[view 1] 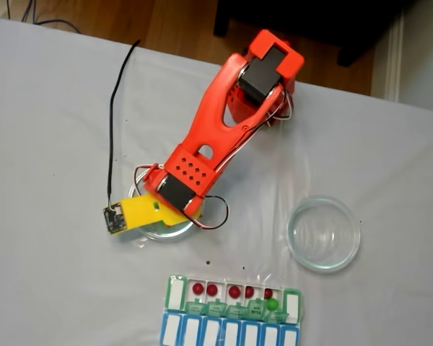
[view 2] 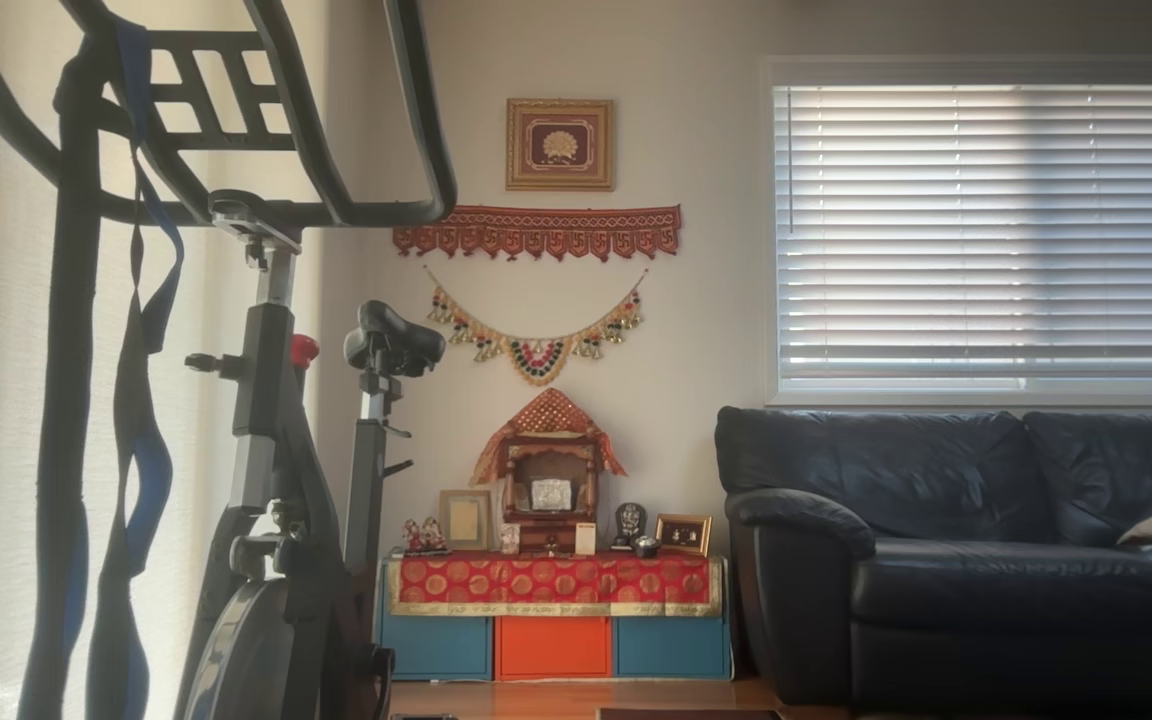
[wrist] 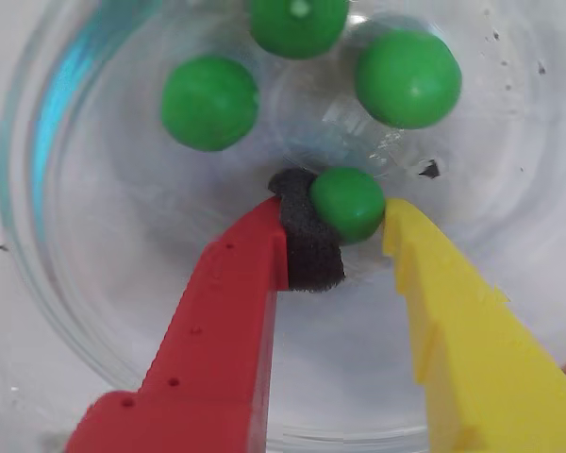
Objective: Sort medicines into box.
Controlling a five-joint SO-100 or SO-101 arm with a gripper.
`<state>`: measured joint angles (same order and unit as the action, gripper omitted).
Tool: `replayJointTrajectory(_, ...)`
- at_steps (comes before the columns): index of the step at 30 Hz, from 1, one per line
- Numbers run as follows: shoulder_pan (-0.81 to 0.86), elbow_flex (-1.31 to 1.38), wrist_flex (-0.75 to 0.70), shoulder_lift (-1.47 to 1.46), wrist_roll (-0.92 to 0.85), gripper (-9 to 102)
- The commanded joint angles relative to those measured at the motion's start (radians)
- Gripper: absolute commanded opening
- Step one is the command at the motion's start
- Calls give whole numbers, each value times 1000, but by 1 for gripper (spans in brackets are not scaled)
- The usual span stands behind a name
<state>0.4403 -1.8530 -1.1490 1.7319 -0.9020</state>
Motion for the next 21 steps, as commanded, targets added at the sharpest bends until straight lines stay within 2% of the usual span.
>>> replayJointTrajectory(1,5,58,-3,132,-23,1)
replayJointTrajectory(4,5,115,-40,156,-31,1)
replayJointTrajectory(10,-71,364,-310,155,9,1)
replayJointTrajectory(21,-370,641,-479,58,342,1)
